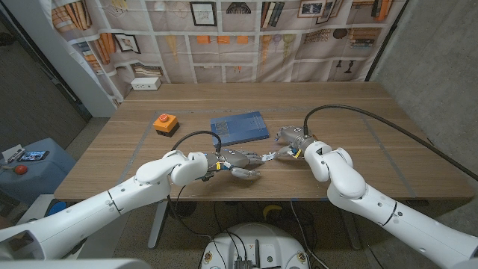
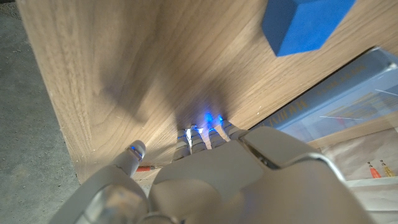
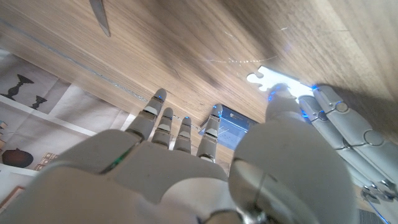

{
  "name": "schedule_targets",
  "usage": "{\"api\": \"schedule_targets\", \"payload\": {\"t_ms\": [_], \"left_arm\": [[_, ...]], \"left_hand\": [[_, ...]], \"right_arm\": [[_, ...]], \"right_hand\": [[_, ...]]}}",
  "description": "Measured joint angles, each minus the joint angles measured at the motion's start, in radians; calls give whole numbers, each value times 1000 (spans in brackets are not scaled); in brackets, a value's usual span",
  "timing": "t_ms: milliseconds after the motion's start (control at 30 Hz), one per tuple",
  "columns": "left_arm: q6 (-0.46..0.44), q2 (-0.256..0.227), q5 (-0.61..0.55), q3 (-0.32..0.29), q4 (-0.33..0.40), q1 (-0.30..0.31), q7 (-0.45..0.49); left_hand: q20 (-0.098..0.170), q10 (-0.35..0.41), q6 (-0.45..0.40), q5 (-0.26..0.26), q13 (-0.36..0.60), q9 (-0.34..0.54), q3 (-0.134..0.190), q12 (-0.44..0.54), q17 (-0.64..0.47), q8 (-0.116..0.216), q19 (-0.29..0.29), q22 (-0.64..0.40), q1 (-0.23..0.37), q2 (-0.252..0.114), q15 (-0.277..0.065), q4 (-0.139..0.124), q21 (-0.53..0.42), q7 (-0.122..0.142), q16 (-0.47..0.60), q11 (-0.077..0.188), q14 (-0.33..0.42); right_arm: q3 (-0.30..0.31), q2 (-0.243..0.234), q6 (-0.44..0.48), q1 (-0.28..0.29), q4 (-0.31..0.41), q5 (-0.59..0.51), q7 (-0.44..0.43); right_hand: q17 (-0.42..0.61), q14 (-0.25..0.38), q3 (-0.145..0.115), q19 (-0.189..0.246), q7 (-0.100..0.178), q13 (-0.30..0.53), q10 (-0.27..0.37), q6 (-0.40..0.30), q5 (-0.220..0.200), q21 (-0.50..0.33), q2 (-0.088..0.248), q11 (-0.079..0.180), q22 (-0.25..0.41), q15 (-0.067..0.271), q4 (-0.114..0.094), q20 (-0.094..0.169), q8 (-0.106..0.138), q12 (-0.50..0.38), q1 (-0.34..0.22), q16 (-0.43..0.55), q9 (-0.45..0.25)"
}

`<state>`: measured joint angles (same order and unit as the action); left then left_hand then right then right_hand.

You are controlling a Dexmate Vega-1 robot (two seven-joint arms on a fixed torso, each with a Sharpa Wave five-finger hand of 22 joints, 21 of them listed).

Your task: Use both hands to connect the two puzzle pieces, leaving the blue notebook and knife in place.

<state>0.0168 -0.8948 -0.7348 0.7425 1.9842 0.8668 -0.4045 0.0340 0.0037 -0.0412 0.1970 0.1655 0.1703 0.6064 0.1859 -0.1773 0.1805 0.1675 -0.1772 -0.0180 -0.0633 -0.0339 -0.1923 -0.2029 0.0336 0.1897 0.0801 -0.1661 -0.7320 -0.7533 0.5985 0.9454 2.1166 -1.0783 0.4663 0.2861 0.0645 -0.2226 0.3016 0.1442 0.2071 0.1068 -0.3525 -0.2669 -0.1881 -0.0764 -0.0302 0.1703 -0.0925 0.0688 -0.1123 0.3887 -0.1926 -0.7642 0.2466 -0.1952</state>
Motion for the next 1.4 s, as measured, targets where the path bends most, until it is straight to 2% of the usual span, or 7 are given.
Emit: {"api": "schedule_targets", "payload": {"t_ms": [133, 233, 533, 733, 900, 1200, 1400], "left_arm": [[4, 3, -3, 2, -3, -4, 1], [7, 5, -5, 2, -5, -6, 1], [12, 9, -8, 5, -9, -14, 0], [15, 11, -8, 6, -13, -18, -2], [17, 13, -10, 7, -15, -21, -4], [17, 15, -12, 9, -18, -24, -5], [17, 15, -12, 9, -19, -25, -5]], "left_hand": [[0, 2, 0, 0, 0, 0, 2, 0, 0, 0, 0, 0, 0, 0, 0, 2, 0, 0, 0, -2, 0], [0, 3, 0, 0, 8, 2, 2, 0, 0, 0, 0, 0, 0, 0, 0, 2, 0, 0, 0, -3, 0], [0, 9, -4, 0, 7, 1, 7, 0, 0, 0, 0, 1, 0, 0, 0, -2, 0, -4, 0, -5, 0], [0, 9, -4, 0, 6, 2, 7, 0, 0, 0, 0, 1, 0, 0, 0, -2, 0, -4, 0, -5, 0], [0, 9, -4, 0, 6, 2, 7, 0, 0, 0, 0, 1, 0, 0, 0, -2, 0, -4, 0, -5, 0], [0, 9, -4, 0, 5, 2, 11, 0, 0, 0, 0, 1, 0, 0, 0, 2, 0, -4, 0, -5, 0], [0, 9, -4, 0, 3, 2, 15, 0, 0, 0, 0, 1, 0, 0, 0, -2, 0, -3, 0, -5, 0]], "right_arm": [[10, -5, 0, 10, 2, 0, 0], [16, -10, 11, 16, 3, 41, -52], [34, -23, 19, 35, 5, 105, -126], [42, -31, 26, 46, 5, 151, -173], [46, -38, 32, 56, 3, 185, -211], [47, -51, 37, 68, -7, 249, -286], [48, -59, 26, 78, -18, 282, -330]], "right_hand": [[0, 0, 27, 4, -26, 0, 0, 27, -8, 0, 5, 0, 0, 0, -27, 4, -24, 0, 63, 0, 0], [4, 0, 39, 4, -32, 0, -1, 46, -8, 0, 1, -1, 0, 0, -39, 4, -35, 0, 89, 0, 0], [4, -4, 84, 0, -24, -3, -18, 97, -15, 0, 7, -4, 0, -4, -92, 7, -78, 0, 203, 0, 4], [4, -9, 103, -4, -22, -3, -31, 142, -23, -1, 15, -1, 0, -9, -117, 11, -109, 0, 245, -7, 5], [4, -31, 124, -15, -31, -7, -54, 199, -33, -1, 22, 7, -2, -5, -141, 22, -148, 0, 301, -16, 9], [-7, -74, 144, -49, -71, -15, -97, 290, -41, 7, 19, 7, -3, 2, -160, 41, -200, 9, 343, -39, 14], [-17, -93, 152, -70, -94, -17, -131, 352, -52, 11, 12, 2, -3, 3, -168, 48, -215, 12, 358, -44, 14]]}}
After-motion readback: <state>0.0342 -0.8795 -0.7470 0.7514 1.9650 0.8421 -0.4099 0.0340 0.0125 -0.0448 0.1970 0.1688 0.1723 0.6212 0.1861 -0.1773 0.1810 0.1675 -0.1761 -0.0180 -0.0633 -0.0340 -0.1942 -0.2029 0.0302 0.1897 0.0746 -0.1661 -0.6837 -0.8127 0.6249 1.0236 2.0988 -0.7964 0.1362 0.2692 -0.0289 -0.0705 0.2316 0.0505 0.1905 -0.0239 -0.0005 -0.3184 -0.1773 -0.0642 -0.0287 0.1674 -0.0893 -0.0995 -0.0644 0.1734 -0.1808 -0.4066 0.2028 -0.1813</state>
